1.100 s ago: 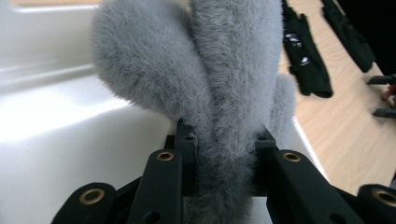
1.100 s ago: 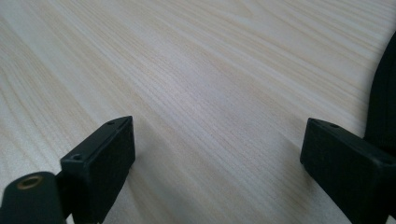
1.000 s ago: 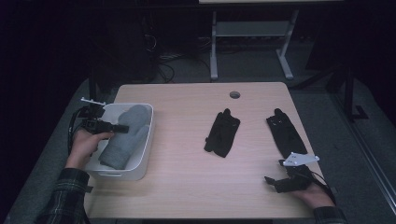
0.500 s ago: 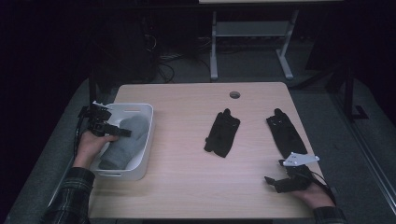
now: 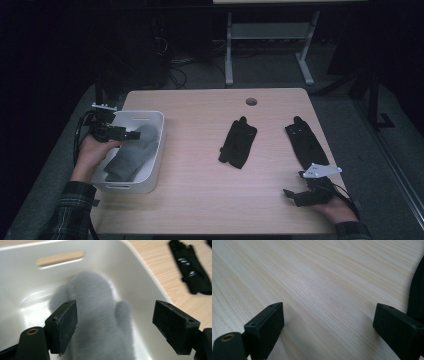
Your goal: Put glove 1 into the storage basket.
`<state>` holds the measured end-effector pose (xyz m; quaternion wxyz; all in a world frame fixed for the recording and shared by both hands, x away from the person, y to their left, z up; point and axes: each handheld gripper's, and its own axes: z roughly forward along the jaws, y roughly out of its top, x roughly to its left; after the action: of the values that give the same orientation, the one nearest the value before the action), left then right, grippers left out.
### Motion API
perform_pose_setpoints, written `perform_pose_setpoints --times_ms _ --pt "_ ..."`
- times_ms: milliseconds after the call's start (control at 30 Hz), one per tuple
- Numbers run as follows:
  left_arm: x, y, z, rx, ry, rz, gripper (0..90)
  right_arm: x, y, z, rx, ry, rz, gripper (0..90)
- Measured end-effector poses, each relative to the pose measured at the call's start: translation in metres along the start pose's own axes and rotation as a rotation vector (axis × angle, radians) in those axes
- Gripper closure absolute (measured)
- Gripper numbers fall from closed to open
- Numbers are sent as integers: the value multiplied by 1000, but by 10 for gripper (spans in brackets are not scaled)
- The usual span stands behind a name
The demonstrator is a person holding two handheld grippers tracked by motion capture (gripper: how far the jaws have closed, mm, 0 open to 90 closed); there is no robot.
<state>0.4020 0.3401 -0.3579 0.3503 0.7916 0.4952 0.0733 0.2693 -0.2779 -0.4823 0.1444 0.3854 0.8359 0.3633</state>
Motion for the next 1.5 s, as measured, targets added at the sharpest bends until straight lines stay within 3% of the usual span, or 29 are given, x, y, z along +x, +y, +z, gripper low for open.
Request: perform_pose_setpoints --times_ms 433,900,1167,1300,1500 --pt "-64 14 17 -31 -85 138 168 0 0 0 -1 -2 0 97" --pt "-137 16 46 -50 -161 261 166 1 0 0 -2 -9 7 98" --pt "-179 4 62 -69 -195 325 159 -1 1 1 0 3 -7 98" --pt "-195 -8 73 -48 -198 352 156 -2 1 1 -1 7 -15 97" --pt "-206 -31 92 9 -199 374 147 -3 2 2 2 10 -17 97"
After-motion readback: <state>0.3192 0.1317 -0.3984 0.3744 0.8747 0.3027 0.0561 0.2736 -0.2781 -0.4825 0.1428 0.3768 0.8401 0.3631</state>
